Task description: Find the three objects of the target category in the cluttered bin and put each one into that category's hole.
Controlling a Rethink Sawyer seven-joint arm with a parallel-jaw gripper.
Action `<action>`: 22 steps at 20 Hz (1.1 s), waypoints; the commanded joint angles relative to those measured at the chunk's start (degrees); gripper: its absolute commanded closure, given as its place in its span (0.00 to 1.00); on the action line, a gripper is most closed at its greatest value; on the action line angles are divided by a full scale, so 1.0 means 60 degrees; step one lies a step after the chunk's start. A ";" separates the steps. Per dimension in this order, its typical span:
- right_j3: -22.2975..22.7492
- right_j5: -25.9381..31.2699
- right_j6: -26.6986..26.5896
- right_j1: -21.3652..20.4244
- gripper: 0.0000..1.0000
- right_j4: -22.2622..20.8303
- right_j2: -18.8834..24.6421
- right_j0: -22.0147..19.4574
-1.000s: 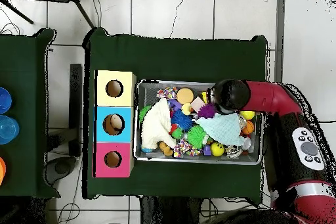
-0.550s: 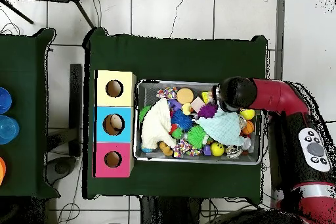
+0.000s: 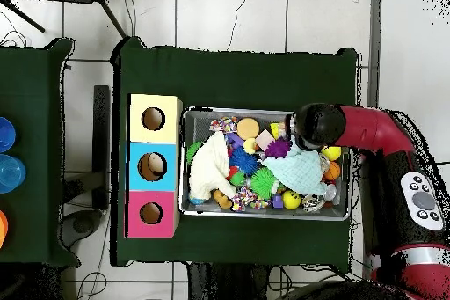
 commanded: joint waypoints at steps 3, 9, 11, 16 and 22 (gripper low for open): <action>0.0524 0.0128 -0.0983 -0.0109 0.00 -0.0250 0.0180 0.0004; 0.0839 -0.0106 -0.0303 -0.0235 0.00 -0.0132 0.0072 0.0240; 0.0879 -0.0174 -0.0163 -0.0229 0.00 -0.0099 0.0060 0.0309; 0.1113 -0.0351 0.0028 -0.0325 0.00 -0.0074 0.0000 0.0395; 0.1225 -0.0405 -0.0114 -0.0365 0.00 -0.0041 0.0031 0.0265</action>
